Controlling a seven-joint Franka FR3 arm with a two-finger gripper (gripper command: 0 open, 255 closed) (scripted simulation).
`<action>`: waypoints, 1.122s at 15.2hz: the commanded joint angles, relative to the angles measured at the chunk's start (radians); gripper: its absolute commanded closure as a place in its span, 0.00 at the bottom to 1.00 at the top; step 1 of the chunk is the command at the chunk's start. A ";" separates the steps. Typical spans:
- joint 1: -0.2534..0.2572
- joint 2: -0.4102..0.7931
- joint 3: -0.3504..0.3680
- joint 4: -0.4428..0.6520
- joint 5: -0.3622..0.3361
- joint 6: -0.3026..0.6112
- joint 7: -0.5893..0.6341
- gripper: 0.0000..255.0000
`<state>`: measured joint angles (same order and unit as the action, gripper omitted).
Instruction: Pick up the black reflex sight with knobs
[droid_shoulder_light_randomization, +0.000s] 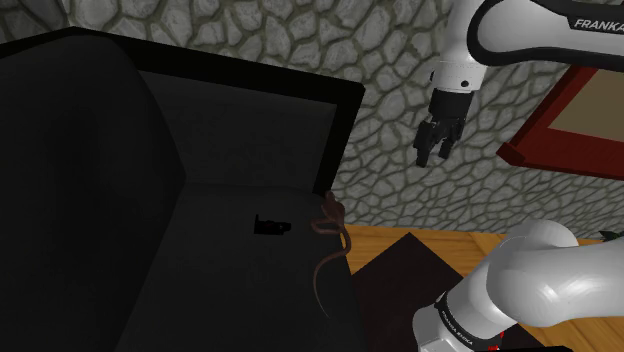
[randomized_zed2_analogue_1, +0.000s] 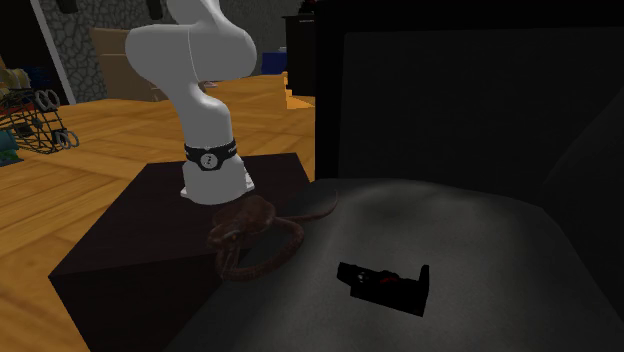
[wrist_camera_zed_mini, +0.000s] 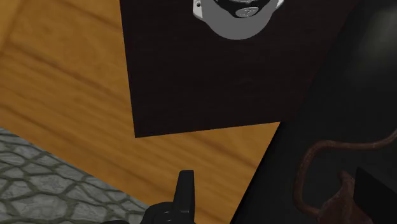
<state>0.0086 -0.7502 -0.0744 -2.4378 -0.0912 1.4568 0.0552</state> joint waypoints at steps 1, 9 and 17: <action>0.000 0.000 0.000 0.000 0.000 0.000 0.000 0.00; 0.098 0.167 0.036 -0.073 0.032 0.284 -0.074 0.00; 0.190 0.385 0.085 -0.078 0.059 0.554 -0.146 0.00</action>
<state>0.1870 -0.3923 0.0032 -2.5157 -0.0353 1.9754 -0.0822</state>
